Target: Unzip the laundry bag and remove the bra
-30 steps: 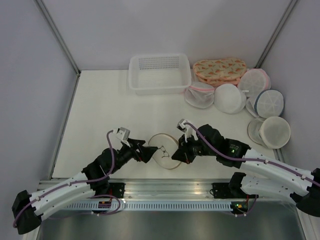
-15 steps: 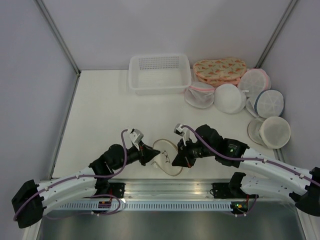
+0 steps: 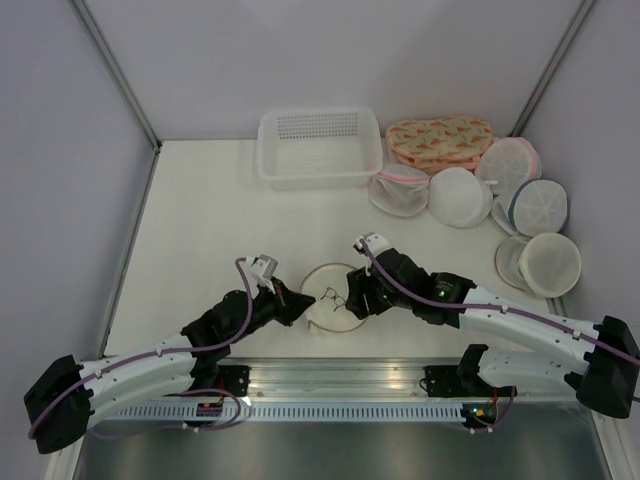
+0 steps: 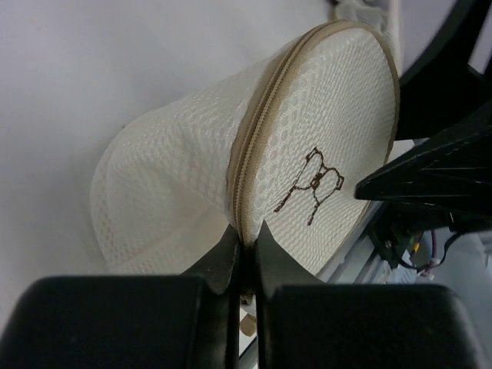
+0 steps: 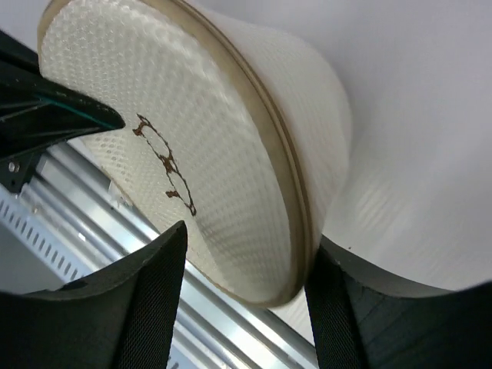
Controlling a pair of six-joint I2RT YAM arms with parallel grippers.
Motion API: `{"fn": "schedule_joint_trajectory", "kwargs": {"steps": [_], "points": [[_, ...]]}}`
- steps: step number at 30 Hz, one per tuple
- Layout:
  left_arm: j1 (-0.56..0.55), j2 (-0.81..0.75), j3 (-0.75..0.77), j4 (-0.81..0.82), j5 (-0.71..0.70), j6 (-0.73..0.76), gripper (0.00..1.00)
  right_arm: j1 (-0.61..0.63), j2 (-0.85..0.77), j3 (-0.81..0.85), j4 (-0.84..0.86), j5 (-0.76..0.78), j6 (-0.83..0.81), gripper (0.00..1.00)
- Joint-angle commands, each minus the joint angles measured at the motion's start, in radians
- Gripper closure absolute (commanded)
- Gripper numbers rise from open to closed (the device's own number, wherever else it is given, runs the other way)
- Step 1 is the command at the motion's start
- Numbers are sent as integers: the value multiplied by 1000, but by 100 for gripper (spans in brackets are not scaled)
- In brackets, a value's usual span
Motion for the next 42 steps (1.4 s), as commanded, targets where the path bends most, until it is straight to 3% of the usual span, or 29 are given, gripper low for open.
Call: {"fn": "schedule_joint_trajectory", "kwargs": {"steps": [1, 6, 9, 13, 18, 28, 37, 42], "points": [[-5, -4, -68, 58, -237, -329, 98, -1, 3, 13, 80, 211, 89, 35], [-31, -42, -76, -37, -544, -593, 98, 4, -49, -39, 148, 332, 189, 35], [-33, -34, -42, -125, -668, -734, 98, 5, -95, -97, 235, 288, 195, 35], [-33, 50, 7, -174, -696, -883, 98, 31, -54, -130, 335, 183, 201, 36], [-34, 163, 31, -180, -641, -1004, 98, 112, 64, -88, 427, 182, 195, 37], [-54, 111, 21, -160, -629, -972, 98, 137, 329, -5, 559, 71, 158, 39], [-54, 111, 22, -156, -604, -935, 98, 142, 414, 85, 496, 42, 92, 44], [-54, 131, 25, -122, -575, -912, 98, 140, 457, 123, 464, 47, 75, 54]]}}
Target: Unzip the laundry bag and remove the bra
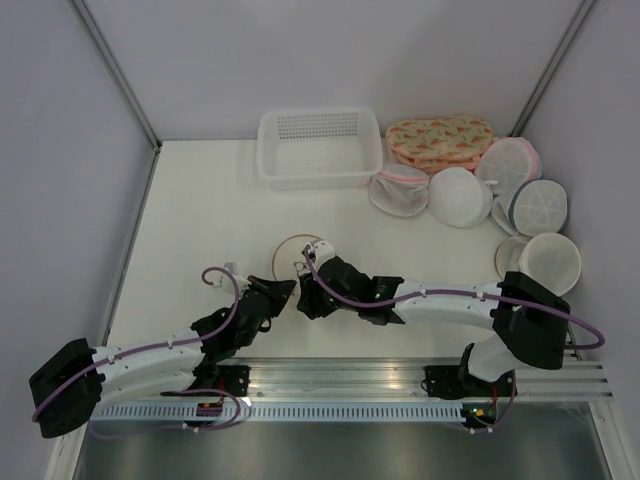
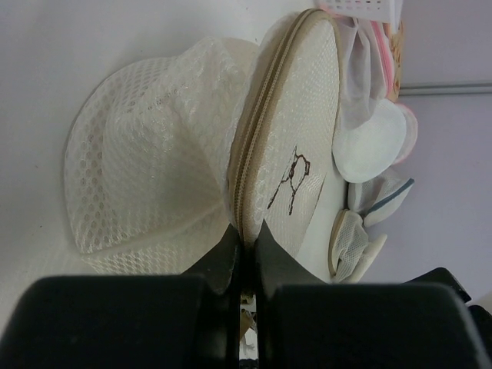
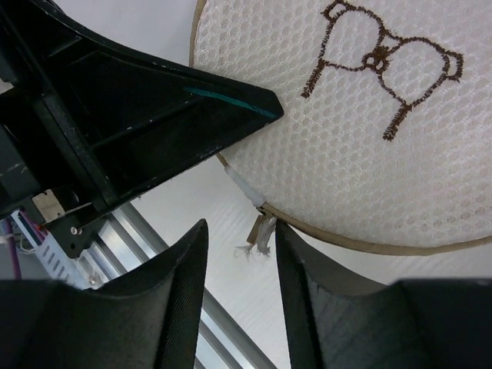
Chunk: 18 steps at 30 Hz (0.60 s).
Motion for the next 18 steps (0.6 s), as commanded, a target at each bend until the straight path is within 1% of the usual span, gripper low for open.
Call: {"fn": "schedule_joint_trajectory", "kwargs": {"steps": [1, 2, 4, 7, 8, 10, 11, 13, 14, 16, 18], "points": [[-7, 18, 21, 47, 31, 31, 98, 6, 33, 50, -16, 0, -27, 56], [-8, 20, 22, 59, 40, 31, 98, 6, 38, 57, -23, 4, -27, 60], [-8, 23, 22, 73, 46, 43, 98, 4, 53, 67, -56, 20, -25, 64], [-10, 20, 27, 86, 53, 55, 98, 6, 69, 74, -89, 49, -19, 67], [-10, 14, 27, 86, 57, 58, 98, 6, 69, 71, -93, 70, -15, 72], [-10, 10, 27, 87, 59, 63, 98, 6, 64, 68, -105, 95, -4, 75], [-10, 9, 25, 87, 62, 63, 98, 6, 61, 62, -107, 115, -2, 80], [-10, 12, 24, 98, 66, 66, 98, 4, 50, 55, -106, 129, 2, 84], [-11, 17, 24, 99, 69, 66, 98, 6, 46, 48, -99, 133, 8, 91], [-11, 23, 22, 104, 75, 69, 98, 4, 37, 47, -105, 150, 10, 100], [-11, 26, 18, 104, 77, 71, 98, 4, 26, 47, -118, 165, 11, 100]]}}
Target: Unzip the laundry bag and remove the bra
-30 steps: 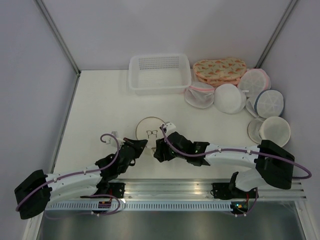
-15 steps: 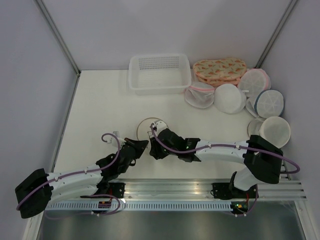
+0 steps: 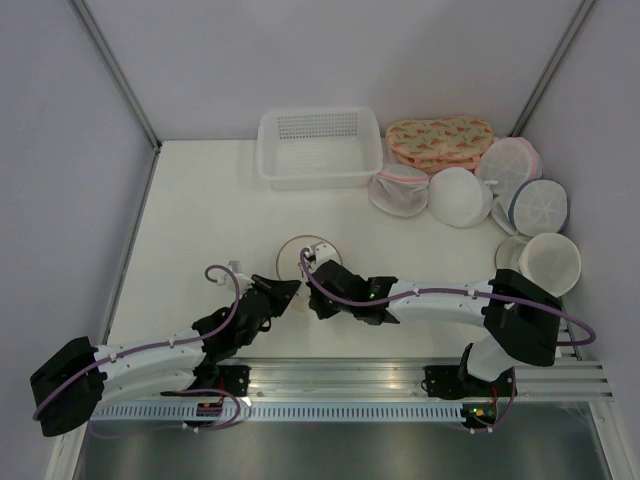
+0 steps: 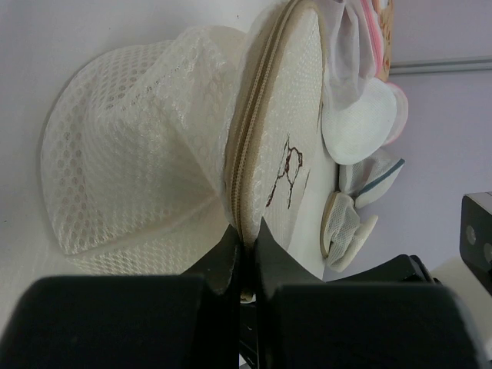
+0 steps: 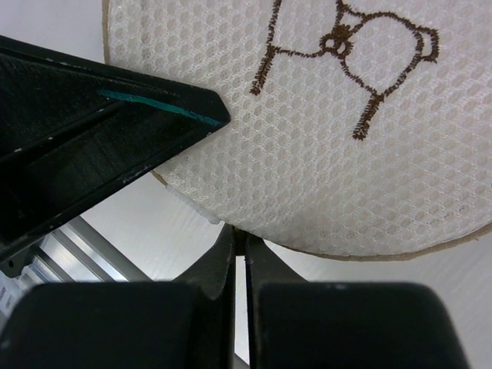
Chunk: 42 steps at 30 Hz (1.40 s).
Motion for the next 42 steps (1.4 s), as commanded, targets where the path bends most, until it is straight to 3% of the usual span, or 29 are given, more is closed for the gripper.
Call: {"fn": "schedule_joint_trajectory", "kwargs": {"steps": [1, 5, 11, 15, 18, 22, 26, 31, 32, 33, 36, 39, 42], "points": [[-12, 3, 15, 45, 29, 45, 98, -1, -37, 12, -24, 80, 8, 100], [-12, -34, 7, 1, 26, 82, 98, -1, -68, 12, -103, 118, 9, 100], [-10, -213, -28, -147, 1, 218, 98, -1, -131, -3, -330, 270, 35, 100], [-9, -327, -50, -223, 10, 361, 98, -4, -164, -7, -479, 364, 62, 100], [-7, -365, -48, -195, 84, 517, 98, -7, -186, -6, -522, 402, 68, 100], [-4, -319, 4, -150, 176, 707, 98, -10, -215, 11, -563, 421, 60, 100], [16, -168, 92, -69, 248, 870, 98, -10, -266, -3, -550, 381, 36, 100], [81, 45, 206, 40, 374, 936, 96, -8, -329, -43, -498, 286, 28, 100], [89, 75, 243, 46, 389, 938, 92, -10, -333, -44, -488, 280, 29, 100], [94, 119, 257, 51, 400, 935, 72, -10, -336, -53, -482, 272, 35, 99], [95, 144, 291, 42, 382, 903, 28, -8, -339, -72, -450, 232, 37, 99], [97, 130, 307, -64, 314, 829, 16, -10, -338, -84, -410, 188, 32, 100], [97, 84, 309, -190, 302, 734, 11, -8, -329, -101, -343, 100, 16, 100]]}}
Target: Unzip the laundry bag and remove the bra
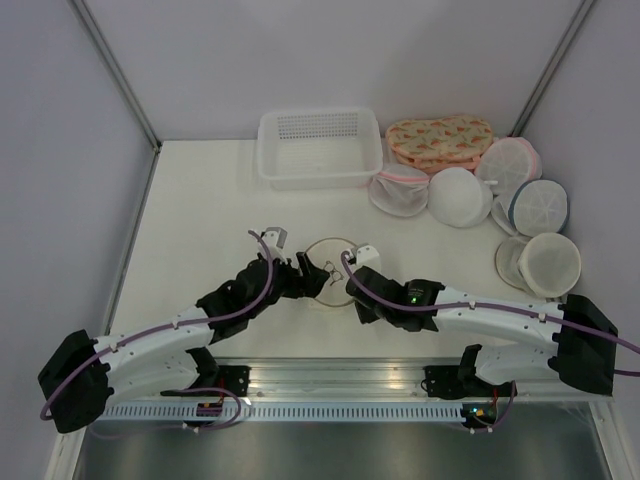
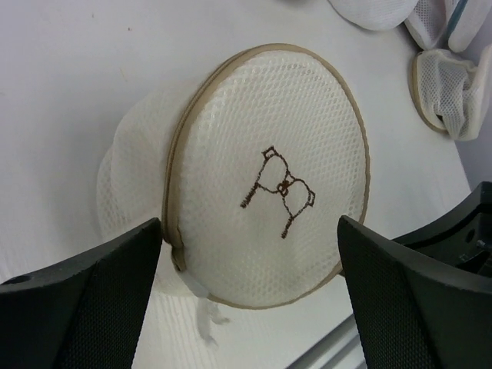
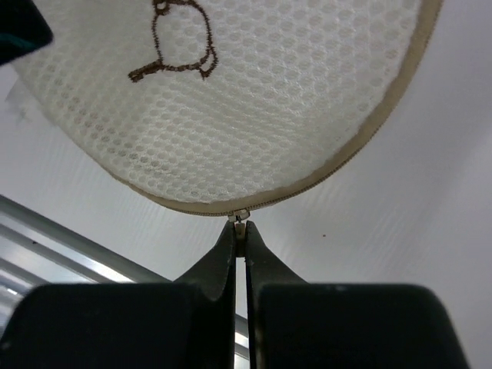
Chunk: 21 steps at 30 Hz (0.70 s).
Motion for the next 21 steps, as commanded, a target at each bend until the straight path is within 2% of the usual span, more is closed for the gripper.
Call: {"fn": "schedule_joint_trajectory", "kwargs": {"steps": [1, 6, 8, 12, 16, 21], "points": [[3, -56, 32, -131, -26, -125, 1, 1, -3, -17, 116, -131, -35, 100], [3, -95, 28, -290, 59, -303, 0, 1, -1, -44, 293, -357, -55, 100], [3, -121, 23, -364, 39, -362, 0, -1, 16, -42, 334, -404, -58, 100], [3, -219, -46, -372, 30, -470, 0, -1, 57, -41, 377, -444, -56, 100], [3, -306, -80, -402, 42, -560, 2, 1, 97, -37, 388, -403, -39, 99], [3, -411, -72, -550, -88, -599, 0, -28, 77, -48, 345, -245, 45, 99]]}}
